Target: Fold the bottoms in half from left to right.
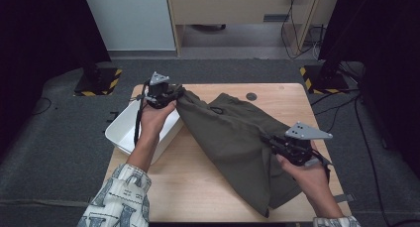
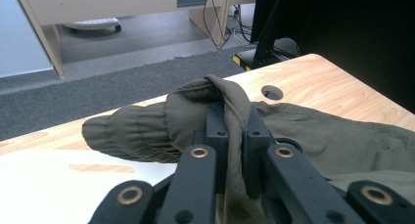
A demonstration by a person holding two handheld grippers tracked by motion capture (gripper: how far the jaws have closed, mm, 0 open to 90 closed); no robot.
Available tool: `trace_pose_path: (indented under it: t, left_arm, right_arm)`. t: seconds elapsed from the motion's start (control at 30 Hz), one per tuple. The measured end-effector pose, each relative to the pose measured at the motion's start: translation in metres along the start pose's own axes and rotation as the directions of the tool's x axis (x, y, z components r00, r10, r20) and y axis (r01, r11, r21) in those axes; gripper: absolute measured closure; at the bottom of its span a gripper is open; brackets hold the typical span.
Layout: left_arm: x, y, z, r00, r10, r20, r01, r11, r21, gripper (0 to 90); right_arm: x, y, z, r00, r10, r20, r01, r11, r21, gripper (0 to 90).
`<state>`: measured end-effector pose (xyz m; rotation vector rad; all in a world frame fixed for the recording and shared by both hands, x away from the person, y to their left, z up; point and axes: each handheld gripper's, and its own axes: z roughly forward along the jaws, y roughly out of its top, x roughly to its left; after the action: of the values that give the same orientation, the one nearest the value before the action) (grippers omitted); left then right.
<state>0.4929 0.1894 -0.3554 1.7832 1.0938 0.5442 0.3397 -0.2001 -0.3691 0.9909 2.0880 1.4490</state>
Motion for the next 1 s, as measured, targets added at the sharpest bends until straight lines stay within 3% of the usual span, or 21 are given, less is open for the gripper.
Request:
trace_pose_path:
  t: [0.13, 0.4, 0.53, 0.73, 0.87, 0.93, 1.0]
  left_arm:
    - [-0.008, 0.010, 0.018, 0.9997, -0.007, 0.023, 0.006, 0.9999, 0.012, 84.6]
    - [-0.031, 0.024, 0.082, 0.9966, -0.023, 0.079, 0.019, 0.9983, 0.055, 83.9]
    - [-0.046, 0.029, 0.109, 0.9944, -0.008, 0.106, 0.000, 0.9972, 0.075, 83.6]
    - [-0.061, 0.032, 0.137, 0.9927, 0.014, 0.120, -0.027, 0.9933, 0.113, 83.7]
    - [-0.065, 0.033, 0.149, 0.9915, 0.006, 0.130, -0.022, 0.9929, 0.117, 82.5]
    - [-0.067, 0.034, 0.153, 0.9912, 0.000, 0.132, -0.013, 0.9947, 0.102, 69.7]
    - [-0.068, 0.037, 0.154, 0.9911, -0.012, 0.133, 0.003, 0.9973, 0.074, 44.4]
  right_arm:
    - [-0.007, 0.007, -0.011, 0.9997, 0.004, 0.025, -0.004, 1.000, -0.007, 84.4]
    - [-0.045, 0.001, -0.038, 0.9937, 0.057, 0.097, -0.055, 0.998, -0.022, 84.6]
    - [-0.060, -0.007, -0.049, 0.9894, 0.075, 0.124, -0.074, 0.997, -0.016, 84.6]
    - [-0.077, -0.021, -0.056, 0.9829, 0.102, 0.153, -0.102, 0.995, -0.010, 84.6]
    - [-0.084, -0.028, -0.056, 0.9784, 0.121, 0.168, -0.121, 0.993, -0.010, 84.6]
    - [-0.089, -0.031, -0.056, 0.9764, 0.124, 0.177, -0.125, 0.992, -0.009, 84.6]
    - [-0.095, -0.034, -0.054, 0.9726, 0.118, 0.200, -0.121, 0.993, 0.001, 84.6]
